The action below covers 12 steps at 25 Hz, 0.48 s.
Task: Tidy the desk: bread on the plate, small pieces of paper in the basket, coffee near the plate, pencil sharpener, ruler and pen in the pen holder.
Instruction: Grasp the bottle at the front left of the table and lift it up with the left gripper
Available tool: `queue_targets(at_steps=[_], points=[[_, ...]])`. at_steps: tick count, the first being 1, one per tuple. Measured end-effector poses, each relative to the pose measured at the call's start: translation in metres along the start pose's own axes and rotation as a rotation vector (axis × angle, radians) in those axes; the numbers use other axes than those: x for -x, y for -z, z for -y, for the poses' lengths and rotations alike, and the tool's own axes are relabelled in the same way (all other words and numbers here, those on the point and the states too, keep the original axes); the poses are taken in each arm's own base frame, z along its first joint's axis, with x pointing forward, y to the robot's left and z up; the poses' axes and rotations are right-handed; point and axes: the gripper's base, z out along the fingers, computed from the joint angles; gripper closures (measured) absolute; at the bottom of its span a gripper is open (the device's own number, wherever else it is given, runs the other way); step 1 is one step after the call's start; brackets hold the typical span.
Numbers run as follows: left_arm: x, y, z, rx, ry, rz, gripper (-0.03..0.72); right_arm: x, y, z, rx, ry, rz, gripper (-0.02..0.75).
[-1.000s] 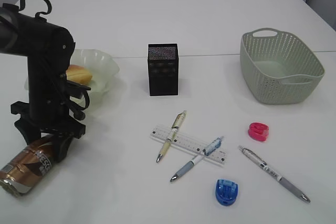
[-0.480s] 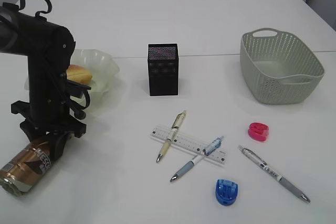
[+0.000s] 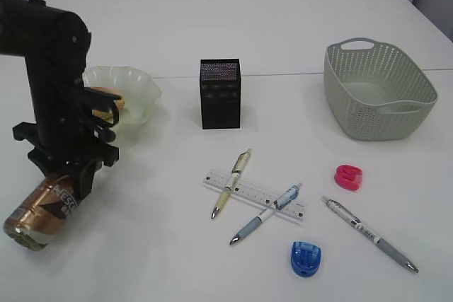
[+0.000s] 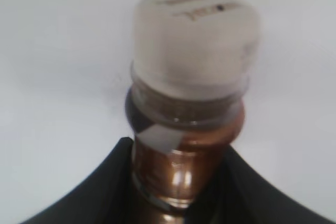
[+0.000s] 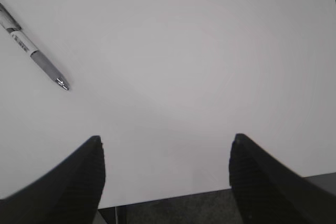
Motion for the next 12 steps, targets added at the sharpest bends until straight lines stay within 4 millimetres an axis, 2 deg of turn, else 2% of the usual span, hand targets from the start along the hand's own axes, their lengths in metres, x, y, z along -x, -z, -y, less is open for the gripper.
queue_targets(at_steps=[6,9,12], points=[[-0.017,0.046,-0.001,-0.052,0.023,0.122,0.39,0.0,0.0,0.0,0.001,-0.001,0.0,0.166],[-0.035,0.059,-0.002,-0.061,0.026,0.176,0.39,0.0,0.0,0.0,0.001,-0.001,0.0,0.166],[-0.064,0.061,-0.004,-0.075,0.03,0.248,0.39,0.0,0.0,0.0,0.001,-0.001,-0.002,0.166]])
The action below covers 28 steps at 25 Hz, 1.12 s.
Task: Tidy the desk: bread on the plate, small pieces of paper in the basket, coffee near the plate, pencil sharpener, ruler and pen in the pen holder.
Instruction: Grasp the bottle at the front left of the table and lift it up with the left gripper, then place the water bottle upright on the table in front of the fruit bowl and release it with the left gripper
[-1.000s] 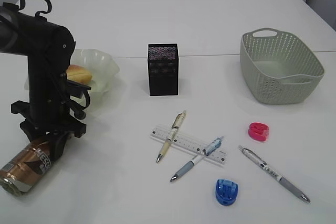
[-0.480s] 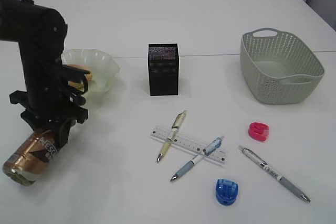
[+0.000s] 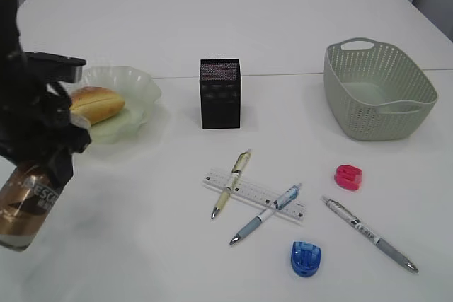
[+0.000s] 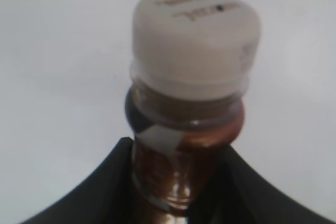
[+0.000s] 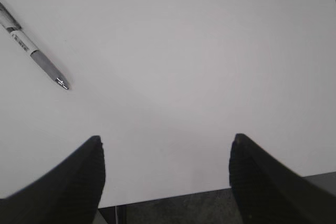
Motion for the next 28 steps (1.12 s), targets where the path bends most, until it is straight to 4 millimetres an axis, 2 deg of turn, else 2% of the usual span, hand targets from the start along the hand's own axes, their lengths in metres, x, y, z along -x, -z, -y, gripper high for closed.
queue_targets(at_steps=[2,8,16,17,19,22,28], points=[[-0.026,0.001,-0.002,-0.014,0.005,0.052,0.39,0.0,0.0,0.0,0.0,0.0,0.0,0.166],[-0.094,0.02,-0.013,-0.07,0.097,0.429,0.391,0.0,0.0,0.0,0.0,0.0,0.0,0.166],[-0.15,0.064,-0.025,-0.093,0.108,1.069,0.391,0.0,0.0,0.0,0.0,0.0,0.002,0.166],[-0.154,0.067,-0.025,-0.093,0.098,1.126,0.374,0.0,0.0,0.0,0.0,0.0,0.002,0.166],[-0.161,0.073,-0.025,-0.094,0.083,1.217,0.389,0.0,0.0,0.0,0.0,0.0,0.002,0.166],[-0.161,0.077,-0.025,-0.077,0.048,1.298,0.389,0.0,0.0,0.0,0.0,-0.002,0.0,0.166],[-0.137,0.063,-0.035,-0.035,0.083,1.319,0.389,0.0,0.0,0.0,-0.005,0.001,0.001,0.166]])
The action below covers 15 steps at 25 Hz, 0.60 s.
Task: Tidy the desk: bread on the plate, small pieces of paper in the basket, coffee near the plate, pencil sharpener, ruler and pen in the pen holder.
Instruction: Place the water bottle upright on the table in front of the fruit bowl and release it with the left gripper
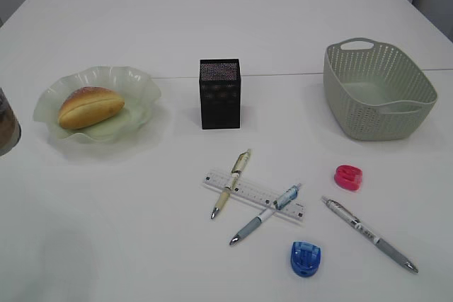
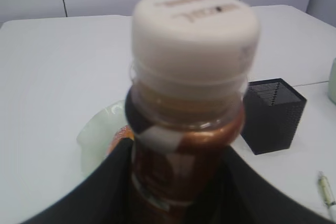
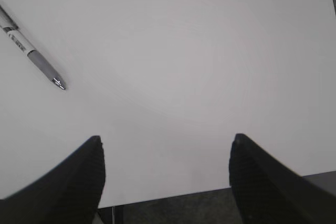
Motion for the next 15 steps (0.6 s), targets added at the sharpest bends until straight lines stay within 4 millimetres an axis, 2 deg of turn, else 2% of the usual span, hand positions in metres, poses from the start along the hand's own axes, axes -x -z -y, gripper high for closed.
queue_targets(at_steps=[7,11,15], points=[[-0.016,-0.031,-0.008,0.042,0.064,-0.005,0.389,0.0,0.0,0.003,-0.034,0.018,0.004,0.166],[-0.032,-0.052,-0.017,0.127,0.181,-0.005,0.389,0.0,0.0,0.003,-0.034,0.018,0.004,0.166],[-0.051,-0.073,-0.023,0.169,0.184,0.018,0.389,0.0,0.0,0.003,-0.036,0.019,0.004,0.166]])
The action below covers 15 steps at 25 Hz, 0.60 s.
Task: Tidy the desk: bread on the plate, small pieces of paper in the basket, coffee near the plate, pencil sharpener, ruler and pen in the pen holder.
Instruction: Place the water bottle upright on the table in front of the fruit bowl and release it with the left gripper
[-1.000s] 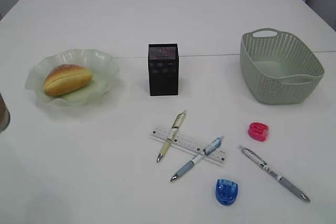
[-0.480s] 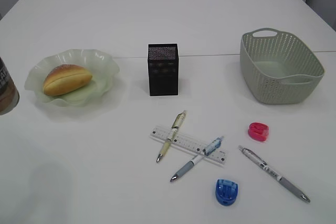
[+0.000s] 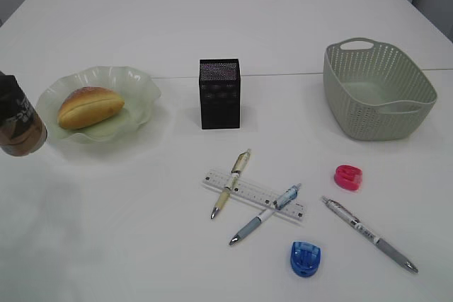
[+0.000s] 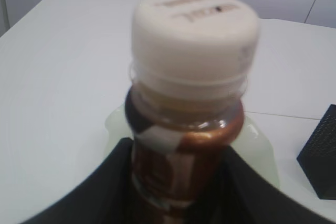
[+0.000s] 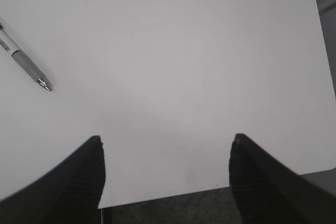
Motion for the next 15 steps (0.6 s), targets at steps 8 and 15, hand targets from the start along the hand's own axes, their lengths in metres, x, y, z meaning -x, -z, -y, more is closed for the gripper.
queue_targets(at_steps=[8,15], points=[[-0.03,-0.023,-0.011,0.073,0.0,-0.008,0.389,0.0,0.0,0.001,-0.015,0.008,0.002,0.166],[-0.034,-0.027,-0.016,0.126,0.025,0.012,0.389,0.0,0.0,0.002,-0.025,0.015,0.003,0.166]])
